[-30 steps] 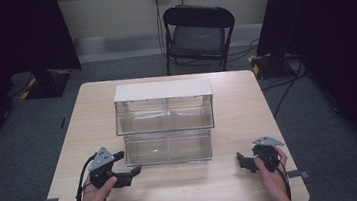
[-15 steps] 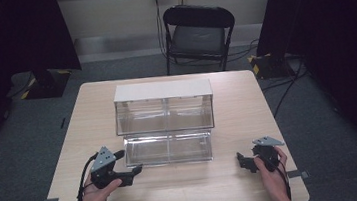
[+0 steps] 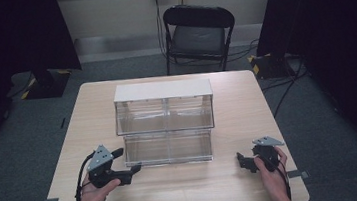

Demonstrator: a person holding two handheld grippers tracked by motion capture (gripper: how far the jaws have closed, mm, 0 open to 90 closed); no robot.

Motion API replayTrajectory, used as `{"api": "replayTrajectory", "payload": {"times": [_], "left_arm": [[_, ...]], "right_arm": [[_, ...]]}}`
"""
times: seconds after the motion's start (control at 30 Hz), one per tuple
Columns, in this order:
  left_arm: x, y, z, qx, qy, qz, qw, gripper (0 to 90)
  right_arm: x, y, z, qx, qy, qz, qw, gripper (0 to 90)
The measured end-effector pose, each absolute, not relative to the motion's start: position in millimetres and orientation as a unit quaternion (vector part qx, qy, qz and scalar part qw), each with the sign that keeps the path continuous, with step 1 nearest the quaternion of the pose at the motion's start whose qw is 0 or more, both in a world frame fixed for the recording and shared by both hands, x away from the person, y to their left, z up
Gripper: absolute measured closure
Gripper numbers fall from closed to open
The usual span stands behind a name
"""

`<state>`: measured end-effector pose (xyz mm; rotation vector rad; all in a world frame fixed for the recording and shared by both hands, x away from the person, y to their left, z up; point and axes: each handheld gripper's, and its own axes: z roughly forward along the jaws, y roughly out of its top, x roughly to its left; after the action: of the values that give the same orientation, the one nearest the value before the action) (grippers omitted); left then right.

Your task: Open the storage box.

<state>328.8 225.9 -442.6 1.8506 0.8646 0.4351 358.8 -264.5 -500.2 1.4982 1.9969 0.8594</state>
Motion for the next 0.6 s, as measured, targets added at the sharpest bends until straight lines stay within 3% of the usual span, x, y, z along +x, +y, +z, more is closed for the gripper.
{"api": "replayTrajectory", "payload": {"times": [0.6], "left_arm": [[328.7,228.0,-435.6,0.766,0.359,0.181,0.502,15.1]], "right_arm": [[358.8,-264.5,-500.2,0.55,0.733,0.315,0.248,11.6]]}}
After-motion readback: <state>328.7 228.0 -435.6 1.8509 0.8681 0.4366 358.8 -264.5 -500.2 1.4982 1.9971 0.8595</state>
